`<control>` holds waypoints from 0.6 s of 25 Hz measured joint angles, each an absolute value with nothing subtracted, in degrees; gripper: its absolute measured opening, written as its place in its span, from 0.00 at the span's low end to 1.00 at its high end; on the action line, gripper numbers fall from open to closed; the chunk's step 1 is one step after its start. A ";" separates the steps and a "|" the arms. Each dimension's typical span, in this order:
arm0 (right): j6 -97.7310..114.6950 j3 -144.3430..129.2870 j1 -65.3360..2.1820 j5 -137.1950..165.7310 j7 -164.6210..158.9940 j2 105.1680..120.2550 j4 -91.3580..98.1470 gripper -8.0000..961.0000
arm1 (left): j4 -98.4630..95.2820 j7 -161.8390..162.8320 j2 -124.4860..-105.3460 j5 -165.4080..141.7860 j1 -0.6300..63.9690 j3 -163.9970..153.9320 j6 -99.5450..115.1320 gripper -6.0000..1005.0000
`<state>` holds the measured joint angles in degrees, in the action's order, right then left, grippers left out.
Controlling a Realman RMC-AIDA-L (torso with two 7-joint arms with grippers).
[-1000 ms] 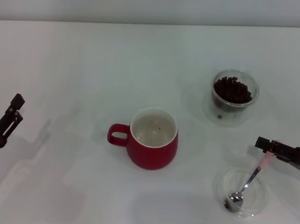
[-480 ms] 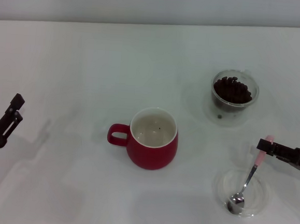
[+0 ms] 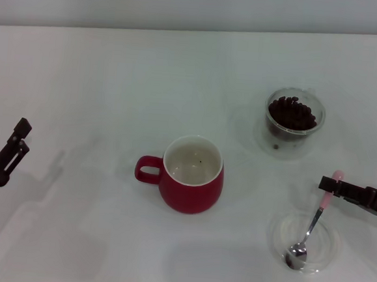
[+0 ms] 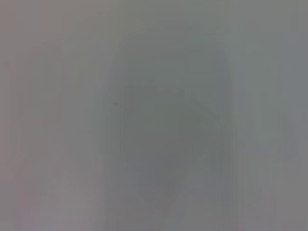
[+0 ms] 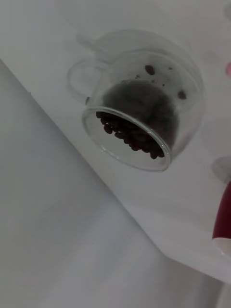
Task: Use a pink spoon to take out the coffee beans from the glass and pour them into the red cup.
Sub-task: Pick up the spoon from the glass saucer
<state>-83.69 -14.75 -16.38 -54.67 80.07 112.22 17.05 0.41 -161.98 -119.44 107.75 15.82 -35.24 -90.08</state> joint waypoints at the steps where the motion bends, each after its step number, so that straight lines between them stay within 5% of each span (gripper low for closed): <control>1: -83.68 -14.79 -16.47 -54.66 80.07 112.24 17.05 0.47 | 0.41 -161.98 -119.44 107.75 15.82 -35.24 -90.08 0.70; 15: -83.58 -15.36 -17.18 -54.66 79.77 112.26 17.05 0.40 | 0.35 -161.98 -119.44 107.81 15.82 -35.21 -89.61 0.70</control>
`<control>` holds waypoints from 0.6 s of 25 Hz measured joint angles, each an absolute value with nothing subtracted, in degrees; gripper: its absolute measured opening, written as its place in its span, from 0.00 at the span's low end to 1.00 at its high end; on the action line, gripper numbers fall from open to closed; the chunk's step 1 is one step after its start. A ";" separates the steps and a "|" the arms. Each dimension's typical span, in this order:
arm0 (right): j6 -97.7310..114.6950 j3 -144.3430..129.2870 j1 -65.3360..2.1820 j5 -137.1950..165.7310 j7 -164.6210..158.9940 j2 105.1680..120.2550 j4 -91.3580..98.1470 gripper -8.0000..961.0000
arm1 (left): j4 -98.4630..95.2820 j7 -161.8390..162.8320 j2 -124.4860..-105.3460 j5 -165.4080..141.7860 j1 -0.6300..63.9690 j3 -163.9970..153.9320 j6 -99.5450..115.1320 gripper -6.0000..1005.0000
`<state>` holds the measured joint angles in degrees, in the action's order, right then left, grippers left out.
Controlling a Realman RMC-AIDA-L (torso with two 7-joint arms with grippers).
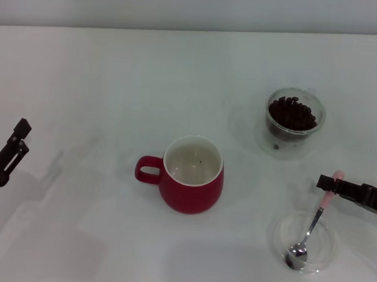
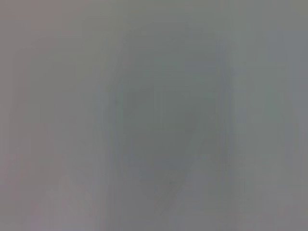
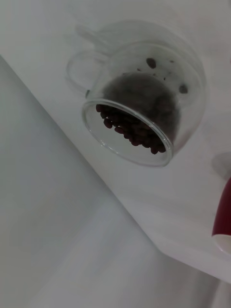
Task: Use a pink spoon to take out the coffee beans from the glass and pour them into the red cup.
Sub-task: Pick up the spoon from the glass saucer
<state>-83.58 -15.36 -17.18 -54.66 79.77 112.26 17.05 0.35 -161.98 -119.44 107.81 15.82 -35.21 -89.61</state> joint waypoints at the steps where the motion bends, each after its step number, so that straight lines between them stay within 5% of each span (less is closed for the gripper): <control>1: -83.58 -15.44 -17.24 -54.66 79.72 112.27 17.05 0.40 | 0.35 -161.98 -119.44 107.82 15.82 -35.19 -89.45 0.70; 15: -84.01 -15.47 -17.76 -54.89 79.63 112.16 17.05 0.26 | 0.44 -161.98 -119.44 108.02 16.30 -35.15 -88.22 0.70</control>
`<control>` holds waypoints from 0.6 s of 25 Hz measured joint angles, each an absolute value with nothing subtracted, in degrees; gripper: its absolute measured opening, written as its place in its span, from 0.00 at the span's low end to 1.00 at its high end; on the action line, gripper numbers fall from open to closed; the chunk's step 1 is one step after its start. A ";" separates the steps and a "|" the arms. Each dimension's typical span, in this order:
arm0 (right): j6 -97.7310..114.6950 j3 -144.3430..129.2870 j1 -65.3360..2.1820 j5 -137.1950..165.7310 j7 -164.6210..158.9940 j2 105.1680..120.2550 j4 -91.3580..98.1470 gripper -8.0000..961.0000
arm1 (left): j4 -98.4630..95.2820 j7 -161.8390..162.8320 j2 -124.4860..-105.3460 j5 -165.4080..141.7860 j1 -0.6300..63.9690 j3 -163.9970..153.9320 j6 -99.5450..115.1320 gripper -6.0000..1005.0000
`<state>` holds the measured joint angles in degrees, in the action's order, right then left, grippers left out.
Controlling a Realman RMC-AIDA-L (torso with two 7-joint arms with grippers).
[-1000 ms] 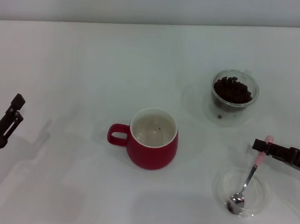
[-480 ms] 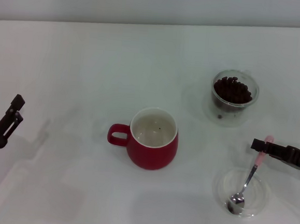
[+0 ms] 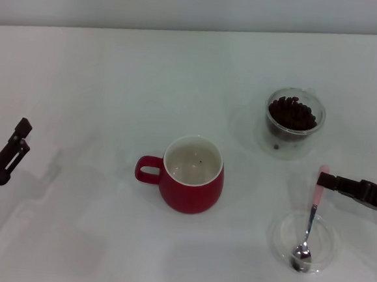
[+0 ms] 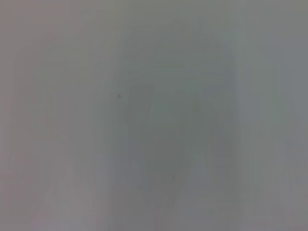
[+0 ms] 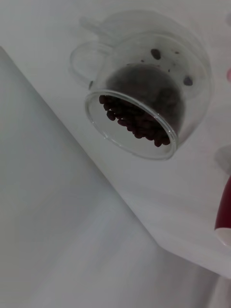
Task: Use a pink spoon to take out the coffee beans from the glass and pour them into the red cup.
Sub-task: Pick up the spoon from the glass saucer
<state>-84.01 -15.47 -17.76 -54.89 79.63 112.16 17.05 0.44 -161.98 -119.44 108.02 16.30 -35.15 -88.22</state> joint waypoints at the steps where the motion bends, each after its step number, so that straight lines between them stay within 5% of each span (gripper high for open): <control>1: -84.14 -15.47 -17.86 -54.84 79.62 112.16 17.05 0.24 | 0.44 -161.98 -119.44 108.02 16.30 -35.15 -88.19 0.70; 15: -83.83 -20.34 -19.98 -54.66 79.59 111.93 17.15 0.22 | 0.89 -161.98 -119.58 107.96 16.20 -35.24 -88.06 0.70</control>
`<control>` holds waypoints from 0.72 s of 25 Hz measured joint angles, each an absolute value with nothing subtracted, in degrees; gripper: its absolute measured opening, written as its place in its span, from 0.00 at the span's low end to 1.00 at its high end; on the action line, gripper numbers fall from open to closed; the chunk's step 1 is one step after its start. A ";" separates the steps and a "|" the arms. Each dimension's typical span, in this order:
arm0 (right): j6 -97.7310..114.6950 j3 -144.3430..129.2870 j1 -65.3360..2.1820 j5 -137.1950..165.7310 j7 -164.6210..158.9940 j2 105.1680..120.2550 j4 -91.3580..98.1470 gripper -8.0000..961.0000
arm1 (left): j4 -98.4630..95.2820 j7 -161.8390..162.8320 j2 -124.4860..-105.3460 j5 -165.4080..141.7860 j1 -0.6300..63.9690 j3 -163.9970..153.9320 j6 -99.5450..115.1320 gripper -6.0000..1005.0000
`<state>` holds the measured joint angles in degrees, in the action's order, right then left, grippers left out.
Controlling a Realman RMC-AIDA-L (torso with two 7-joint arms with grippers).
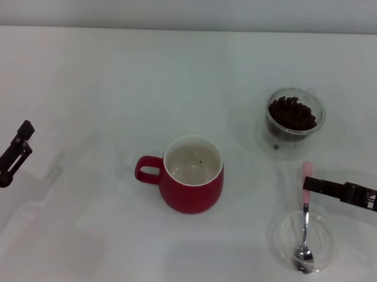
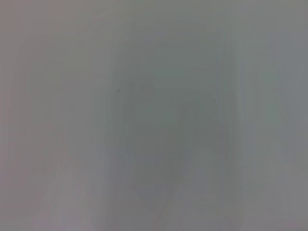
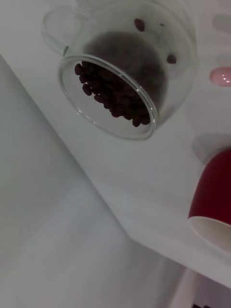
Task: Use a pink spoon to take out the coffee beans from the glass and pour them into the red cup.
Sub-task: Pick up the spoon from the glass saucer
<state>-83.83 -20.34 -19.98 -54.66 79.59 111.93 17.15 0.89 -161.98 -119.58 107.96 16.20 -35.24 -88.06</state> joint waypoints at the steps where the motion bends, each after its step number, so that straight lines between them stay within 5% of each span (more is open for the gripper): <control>1: -83.77 -20.52 -20.03 -54.66 79.57 111.84 17.24 0.22 | 0.89 -161.98 -119.60 107.92 16.11 -35.24 -88.13 0.70; 18: -83.56 -24.70 -23.22 -53.40 77.46 110.41 17.64 0.34 | 1.58 -161.89 -119.80 107.66 15.11 -35.25 -89.62 0.70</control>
<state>-83.56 -24.70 -23.22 -53.40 77.46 110.41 17.64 1.58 -161.89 -119.80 107.66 15.11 -35.25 -89.62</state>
